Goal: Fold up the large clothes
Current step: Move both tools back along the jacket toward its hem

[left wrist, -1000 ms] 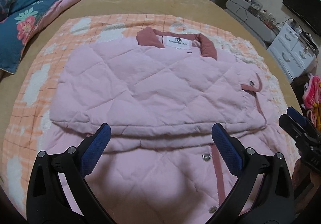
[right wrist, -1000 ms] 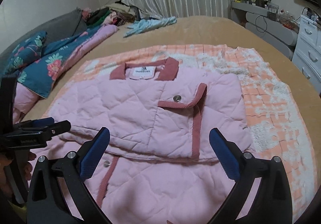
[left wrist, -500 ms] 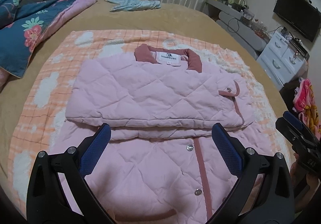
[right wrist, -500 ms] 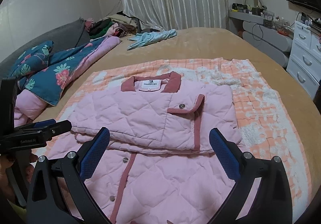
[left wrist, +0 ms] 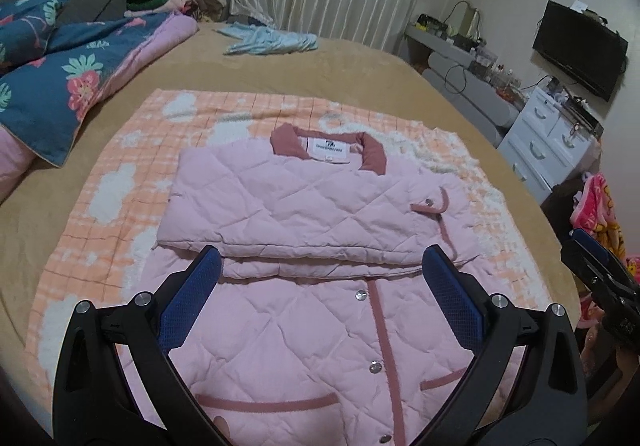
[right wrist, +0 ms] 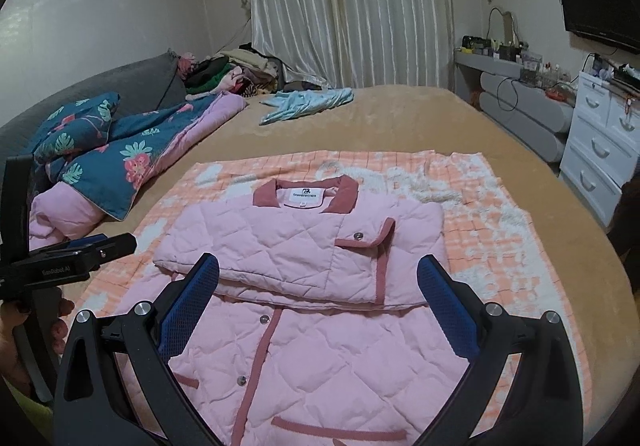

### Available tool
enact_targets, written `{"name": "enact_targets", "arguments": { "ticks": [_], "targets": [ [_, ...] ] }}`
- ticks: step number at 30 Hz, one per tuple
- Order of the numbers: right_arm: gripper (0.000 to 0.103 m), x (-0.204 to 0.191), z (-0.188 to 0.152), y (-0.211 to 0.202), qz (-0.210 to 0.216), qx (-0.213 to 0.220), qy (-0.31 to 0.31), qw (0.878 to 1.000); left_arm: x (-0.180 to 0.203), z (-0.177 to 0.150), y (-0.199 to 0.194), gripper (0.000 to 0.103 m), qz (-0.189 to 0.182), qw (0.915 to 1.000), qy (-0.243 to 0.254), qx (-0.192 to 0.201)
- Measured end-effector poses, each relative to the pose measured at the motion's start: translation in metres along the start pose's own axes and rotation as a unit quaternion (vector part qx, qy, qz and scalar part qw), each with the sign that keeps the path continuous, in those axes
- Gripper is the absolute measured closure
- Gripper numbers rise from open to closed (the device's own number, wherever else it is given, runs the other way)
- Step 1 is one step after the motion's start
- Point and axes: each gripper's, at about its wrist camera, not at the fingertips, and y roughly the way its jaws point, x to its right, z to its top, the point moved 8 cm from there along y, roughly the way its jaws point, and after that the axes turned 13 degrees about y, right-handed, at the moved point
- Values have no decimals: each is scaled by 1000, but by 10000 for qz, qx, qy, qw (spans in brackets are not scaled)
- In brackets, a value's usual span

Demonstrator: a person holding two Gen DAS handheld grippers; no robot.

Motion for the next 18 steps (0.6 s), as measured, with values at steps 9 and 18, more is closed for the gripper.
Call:
{"name": "enact_targets", "arguments": {
  "ticks": [9, 18],
  "targets": [
    [4, 1, 4, -49, 0, 262, 33, 9997, 15, 3, -36, 9, -35, 9996, 140, 249],
    [4, 5, 6, -98, -91, 562, 6, 9984, 32, -2, -68, 9, -83, 9981, 332, 510]
  ]
}}
